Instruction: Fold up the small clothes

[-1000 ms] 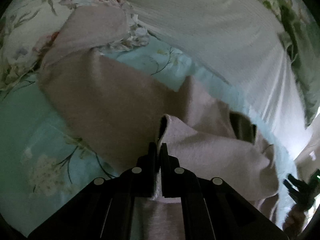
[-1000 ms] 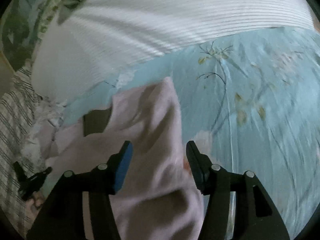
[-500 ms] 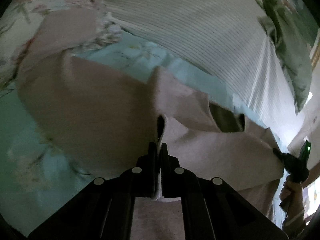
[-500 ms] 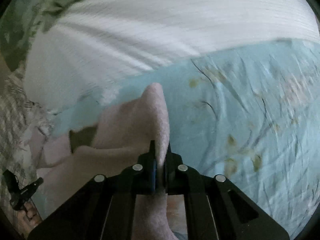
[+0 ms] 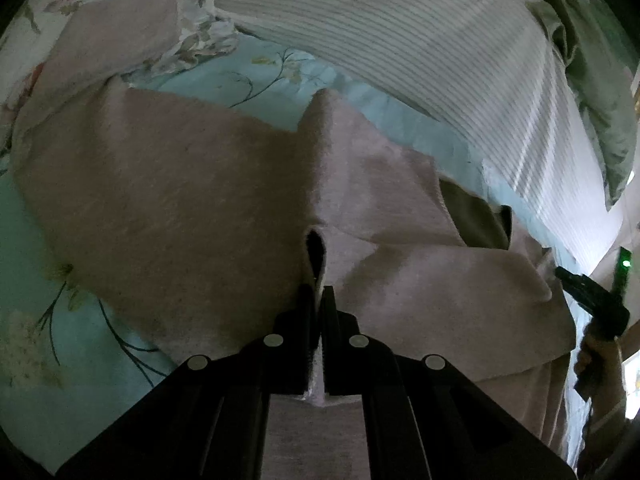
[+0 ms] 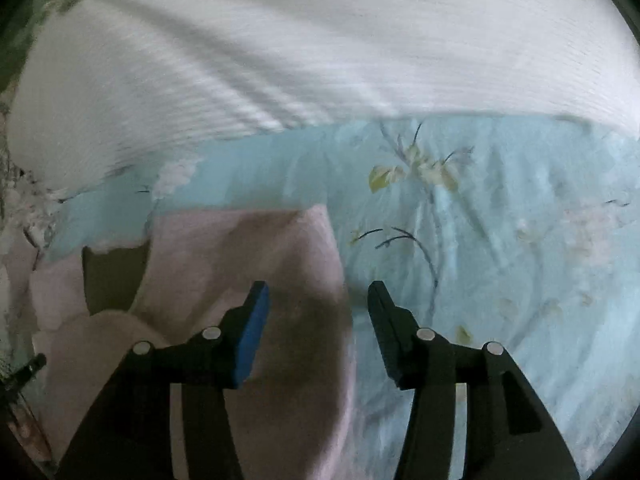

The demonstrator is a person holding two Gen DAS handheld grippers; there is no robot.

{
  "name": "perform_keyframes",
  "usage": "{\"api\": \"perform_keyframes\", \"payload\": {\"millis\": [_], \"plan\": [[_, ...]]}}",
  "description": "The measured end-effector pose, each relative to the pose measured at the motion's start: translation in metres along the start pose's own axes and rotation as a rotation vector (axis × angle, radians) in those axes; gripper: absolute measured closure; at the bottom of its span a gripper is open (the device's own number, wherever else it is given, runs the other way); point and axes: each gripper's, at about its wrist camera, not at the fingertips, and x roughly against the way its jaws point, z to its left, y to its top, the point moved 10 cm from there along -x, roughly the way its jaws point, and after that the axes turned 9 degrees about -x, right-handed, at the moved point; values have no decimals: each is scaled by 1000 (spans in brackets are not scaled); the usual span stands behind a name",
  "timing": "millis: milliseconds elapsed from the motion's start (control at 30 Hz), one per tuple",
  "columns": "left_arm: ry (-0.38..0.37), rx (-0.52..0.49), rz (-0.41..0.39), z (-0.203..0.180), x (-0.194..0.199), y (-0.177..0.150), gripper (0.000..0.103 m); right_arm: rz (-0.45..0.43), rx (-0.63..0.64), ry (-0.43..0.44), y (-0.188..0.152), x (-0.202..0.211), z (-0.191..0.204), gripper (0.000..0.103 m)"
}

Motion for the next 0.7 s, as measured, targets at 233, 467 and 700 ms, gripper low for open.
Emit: {"api": "perform_keyframes", "payload": {"millis": [233,467,700], "plan": [[9,-48,-27,-9,1,8,101,-101,-104,-43,27,9,-32,102],[22,-34,-24,-4,-5,8,101,-96,-171,143,-5,63,-27,98],[51,-63,-33,-8,3,7,101,95,-44,54,-106,49,-23,97]]}}
